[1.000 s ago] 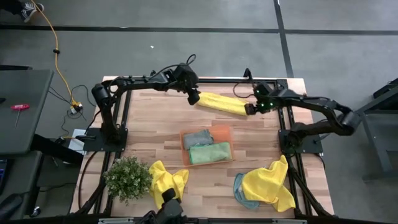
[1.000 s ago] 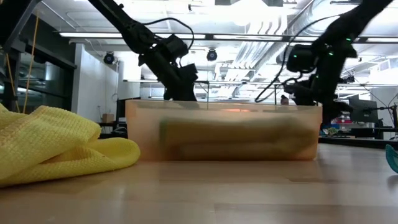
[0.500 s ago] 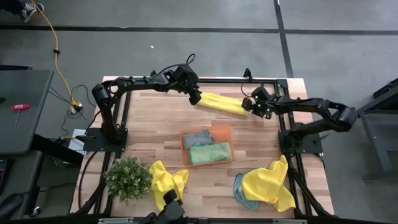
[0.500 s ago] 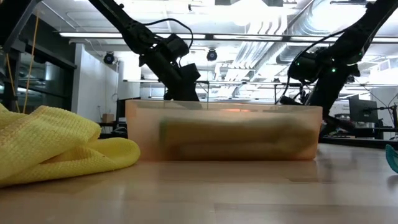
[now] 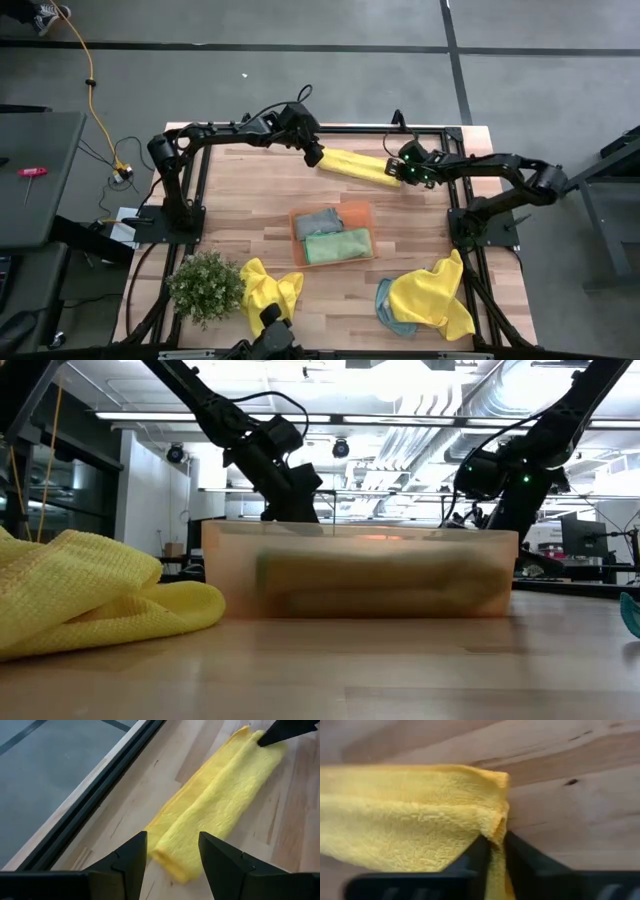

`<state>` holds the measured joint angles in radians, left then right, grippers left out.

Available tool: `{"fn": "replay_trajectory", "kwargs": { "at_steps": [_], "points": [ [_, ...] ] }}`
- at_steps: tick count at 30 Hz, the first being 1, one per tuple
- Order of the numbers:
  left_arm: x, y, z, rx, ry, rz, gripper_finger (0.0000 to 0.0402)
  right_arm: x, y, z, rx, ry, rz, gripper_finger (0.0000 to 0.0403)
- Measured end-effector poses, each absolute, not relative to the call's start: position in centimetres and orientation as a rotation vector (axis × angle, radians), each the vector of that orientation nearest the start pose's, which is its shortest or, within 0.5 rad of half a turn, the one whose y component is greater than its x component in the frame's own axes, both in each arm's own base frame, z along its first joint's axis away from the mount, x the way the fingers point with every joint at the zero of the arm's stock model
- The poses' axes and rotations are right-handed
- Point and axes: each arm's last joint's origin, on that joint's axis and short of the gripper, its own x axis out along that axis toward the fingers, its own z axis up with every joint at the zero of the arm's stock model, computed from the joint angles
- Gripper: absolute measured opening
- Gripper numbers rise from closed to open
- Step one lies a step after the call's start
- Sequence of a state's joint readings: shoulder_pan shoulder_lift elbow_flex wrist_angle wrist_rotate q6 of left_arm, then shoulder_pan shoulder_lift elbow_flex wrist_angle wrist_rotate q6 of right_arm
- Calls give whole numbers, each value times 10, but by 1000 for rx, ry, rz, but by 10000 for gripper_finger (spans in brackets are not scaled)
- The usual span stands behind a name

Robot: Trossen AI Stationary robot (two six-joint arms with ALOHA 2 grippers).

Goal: Fold microfiber towels
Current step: Fold the top right yellow microfiber towel

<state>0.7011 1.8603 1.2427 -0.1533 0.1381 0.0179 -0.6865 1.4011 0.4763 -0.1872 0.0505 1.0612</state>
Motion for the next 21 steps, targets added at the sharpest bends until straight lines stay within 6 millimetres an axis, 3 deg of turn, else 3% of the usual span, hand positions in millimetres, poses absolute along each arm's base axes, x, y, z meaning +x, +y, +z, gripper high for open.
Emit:
{"fn": "replay_trajectory", "kwargs": {
  "at_steps": [3,10,15,21],
  "points": [
    [310,249,195,-298,737,514,170,158,-132,121,1162,752,-1161,11],
    [335,207,191,-144,841,438,157,129,-112,140,1011,1042,-1110,5],
    [350,184,193,-99,826,394,149,120,-106,164,939,1125,-1089,2],
    [360,174,197,-77,768,418,150,131,-113,195,987,967,-1042,1]
  ]
}}
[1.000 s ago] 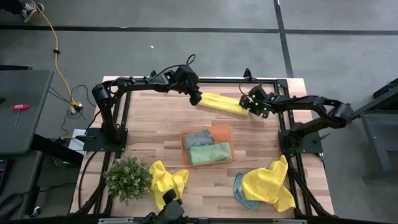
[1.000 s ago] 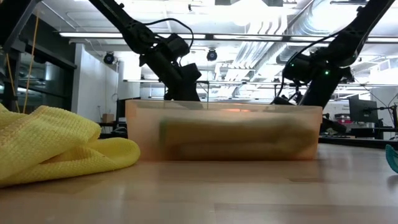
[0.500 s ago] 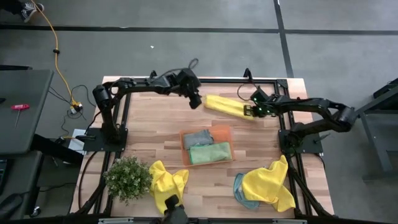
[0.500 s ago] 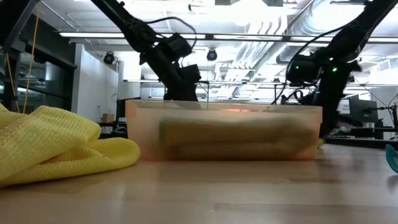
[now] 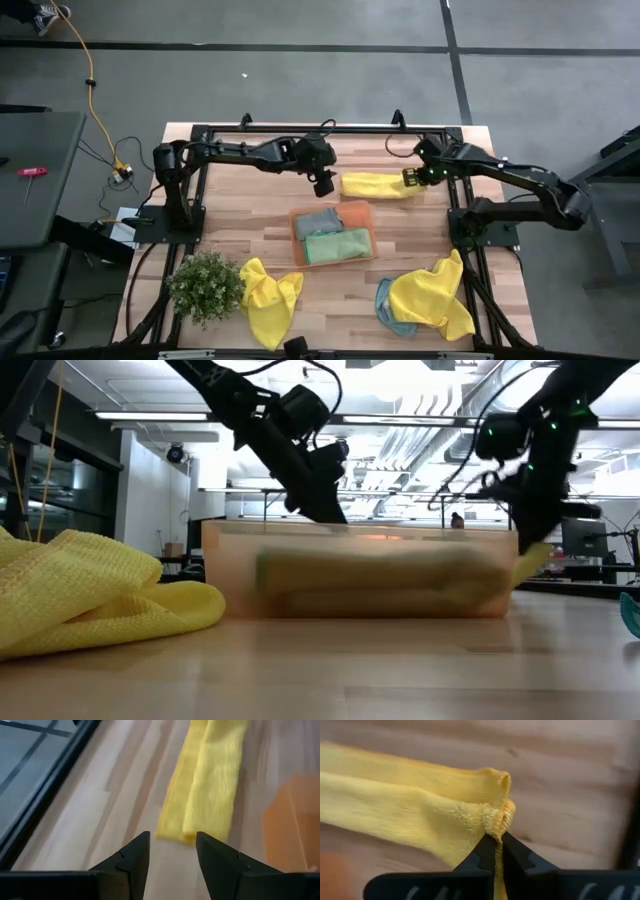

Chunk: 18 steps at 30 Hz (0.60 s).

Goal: Fold microfiber towels
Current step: Fold the top right yellow microfiber towel

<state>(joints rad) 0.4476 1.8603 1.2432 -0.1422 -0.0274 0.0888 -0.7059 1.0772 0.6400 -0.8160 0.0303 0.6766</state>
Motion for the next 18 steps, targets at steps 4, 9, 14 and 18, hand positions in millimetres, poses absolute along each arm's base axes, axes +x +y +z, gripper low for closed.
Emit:
{"fn": "replay_trajectory", "kwargs": {
  "at_steps": [4,9,14,18],
  "points": [
    [362,174,198,-74,753,420,145,143,-122,218,992,808,-1003,1],
    [360,171,195,-78,786,346,112,149,-127,233,977,735,-985,0],
    [352,163,178,-171,814,265,15,148,-126,231,983,743,-994,0],
    [344,150,156,-265,827,241,6,147,-126,231,993,739,-1009,0]
  ]
}}
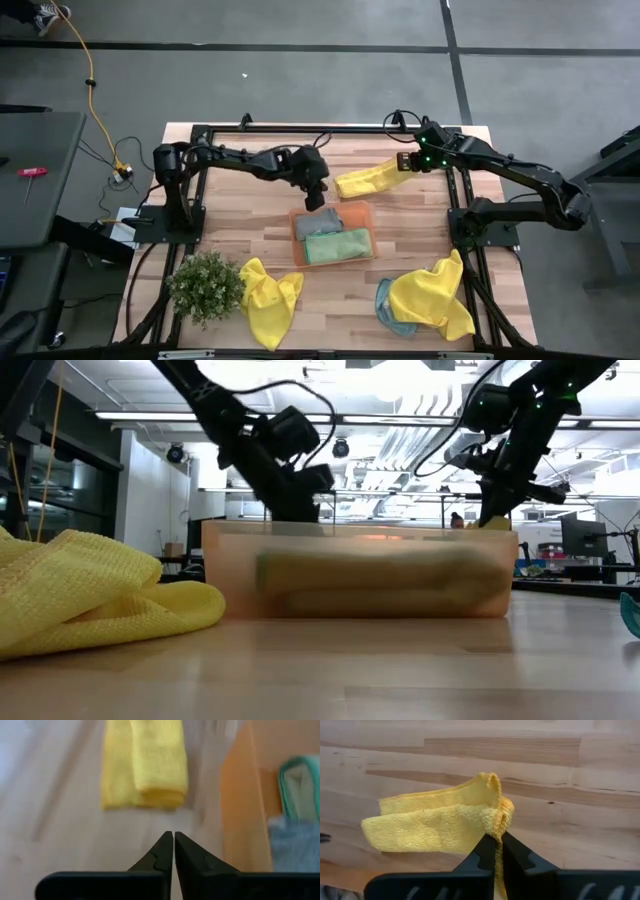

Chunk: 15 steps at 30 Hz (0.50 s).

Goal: Fold microfiber towels
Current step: Fold the top right yellow microfiber towel

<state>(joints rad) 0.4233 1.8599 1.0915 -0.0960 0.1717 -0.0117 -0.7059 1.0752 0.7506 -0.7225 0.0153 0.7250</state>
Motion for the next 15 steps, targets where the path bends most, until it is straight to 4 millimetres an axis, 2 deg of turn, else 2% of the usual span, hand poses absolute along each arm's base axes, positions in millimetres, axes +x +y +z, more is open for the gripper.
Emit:
{"fn": "replay_trajectory", "kwargs": {
  "at_steps": [7,15],
  "points": [
    [343,137,143,-264,760,265,1,155,-118,231,1036,752,-932,0],
    [338,154,145,-245,726,350,0,173,-102,235,1073,679,-870,0]
  ]
}}
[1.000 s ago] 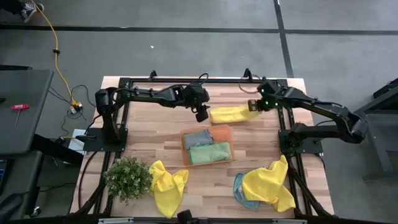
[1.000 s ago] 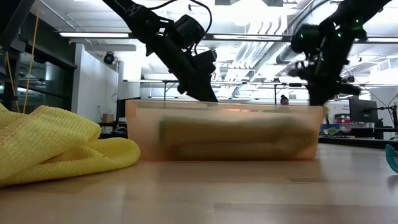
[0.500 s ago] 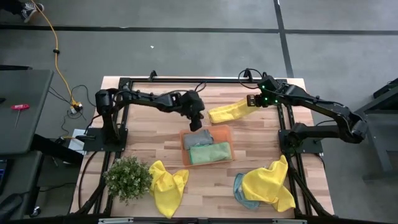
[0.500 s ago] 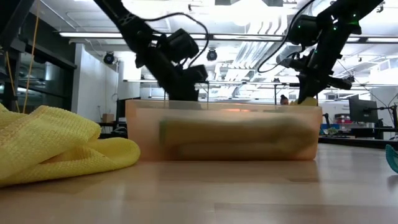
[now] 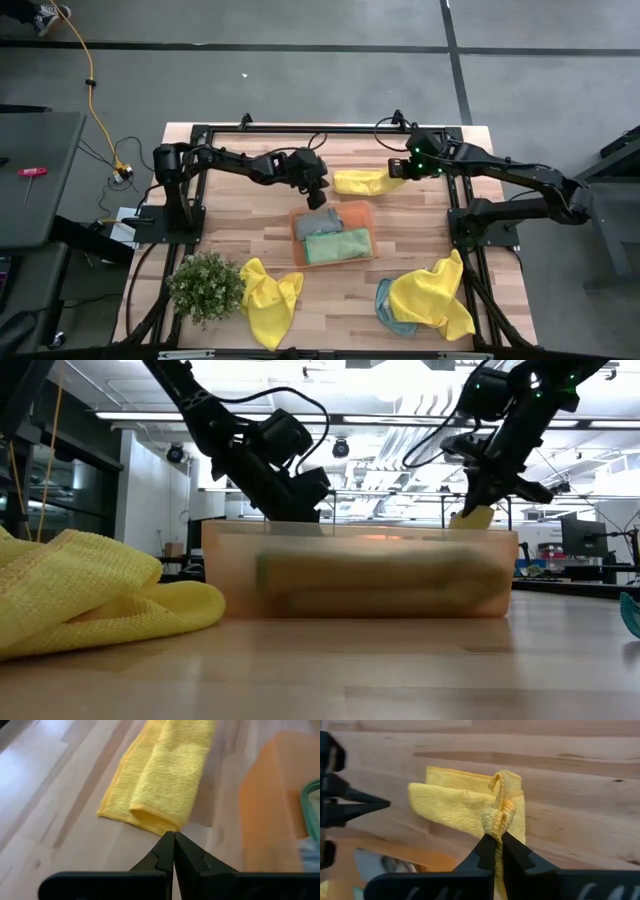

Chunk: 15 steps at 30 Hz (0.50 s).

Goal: Fold microfiber towels
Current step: Fold the top right yellow microfiber towel

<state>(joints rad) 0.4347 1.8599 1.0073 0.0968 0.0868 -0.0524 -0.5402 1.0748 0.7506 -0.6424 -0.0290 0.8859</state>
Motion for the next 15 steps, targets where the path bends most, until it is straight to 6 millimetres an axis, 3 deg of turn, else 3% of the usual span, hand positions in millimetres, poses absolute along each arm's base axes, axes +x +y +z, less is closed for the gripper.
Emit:
{"fn": "replay_trajectory", "kwargs": {
  "at_steps": [8,15],
  "points": [
    [331,173,132,-216,783,303,0,176,-101,237,1078,640,-875,0],
    [339,192,116,-261,851,273,0,177,-101,237,1086,634,-876,0]
  ]
}}
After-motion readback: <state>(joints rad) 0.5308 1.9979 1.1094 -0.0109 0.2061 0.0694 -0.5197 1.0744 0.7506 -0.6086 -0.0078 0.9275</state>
